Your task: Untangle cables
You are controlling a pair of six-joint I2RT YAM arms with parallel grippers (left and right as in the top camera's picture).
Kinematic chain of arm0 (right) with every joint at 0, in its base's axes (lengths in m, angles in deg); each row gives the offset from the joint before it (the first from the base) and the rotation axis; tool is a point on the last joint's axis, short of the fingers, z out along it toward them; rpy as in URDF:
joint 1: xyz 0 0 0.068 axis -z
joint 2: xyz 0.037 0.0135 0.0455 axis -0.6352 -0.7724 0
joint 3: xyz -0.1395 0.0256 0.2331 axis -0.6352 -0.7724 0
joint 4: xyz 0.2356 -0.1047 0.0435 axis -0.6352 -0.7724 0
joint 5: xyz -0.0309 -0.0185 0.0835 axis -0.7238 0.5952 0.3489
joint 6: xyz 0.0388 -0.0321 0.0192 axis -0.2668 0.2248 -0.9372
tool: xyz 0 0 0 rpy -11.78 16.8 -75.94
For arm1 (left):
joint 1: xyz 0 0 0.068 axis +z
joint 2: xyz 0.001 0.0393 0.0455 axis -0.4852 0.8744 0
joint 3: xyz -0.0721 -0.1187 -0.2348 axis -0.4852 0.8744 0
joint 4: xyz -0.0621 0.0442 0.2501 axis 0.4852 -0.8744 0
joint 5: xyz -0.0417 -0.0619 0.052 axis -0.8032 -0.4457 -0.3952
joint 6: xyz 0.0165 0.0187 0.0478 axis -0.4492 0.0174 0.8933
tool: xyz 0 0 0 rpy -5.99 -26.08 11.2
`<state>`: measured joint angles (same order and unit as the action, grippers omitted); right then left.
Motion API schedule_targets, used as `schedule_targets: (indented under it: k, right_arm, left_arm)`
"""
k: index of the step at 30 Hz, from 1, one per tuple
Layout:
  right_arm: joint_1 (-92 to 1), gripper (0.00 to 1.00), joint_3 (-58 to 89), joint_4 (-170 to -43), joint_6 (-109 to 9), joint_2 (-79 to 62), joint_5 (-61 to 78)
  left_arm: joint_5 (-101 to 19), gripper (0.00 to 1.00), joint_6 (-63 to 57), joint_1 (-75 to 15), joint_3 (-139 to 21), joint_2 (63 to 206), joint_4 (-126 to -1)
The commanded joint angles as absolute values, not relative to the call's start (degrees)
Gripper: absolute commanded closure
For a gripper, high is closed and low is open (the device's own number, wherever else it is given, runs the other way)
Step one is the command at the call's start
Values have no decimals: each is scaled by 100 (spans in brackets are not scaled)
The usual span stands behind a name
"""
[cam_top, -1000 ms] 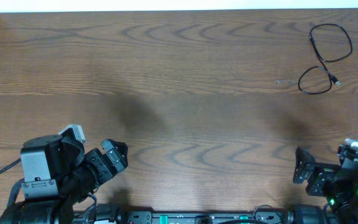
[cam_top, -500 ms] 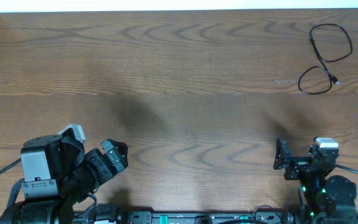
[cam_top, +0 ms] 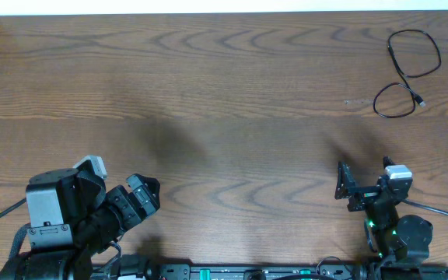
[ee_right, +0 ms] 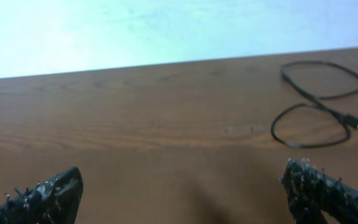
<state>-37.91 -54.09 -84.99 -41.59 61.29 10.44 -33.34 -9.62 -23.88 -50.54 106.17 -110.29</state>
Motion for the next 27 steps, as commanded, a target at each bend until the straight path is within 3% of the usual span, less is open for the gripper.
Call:
schedule_targets:
  k: [1, 8, 27]
  right_arm:
    - [-3852, 1, -5562, -8169, -3974, 6169, 1113]
    - [-3857, 1, -5785, -7351, -3827, 6171, 1092]
    - [-3901, 1, -5785, -7716, -3591, 6171, 1002]
  left_arm:
    - [-3380, 4, -890, -2368, -5058, 10614, -11031]
    - [-3380, 4, -890, -2368, -5058, 10614, -11031]
    - [-3380, 4, -890, -2368, -5058, 10614, -11031]
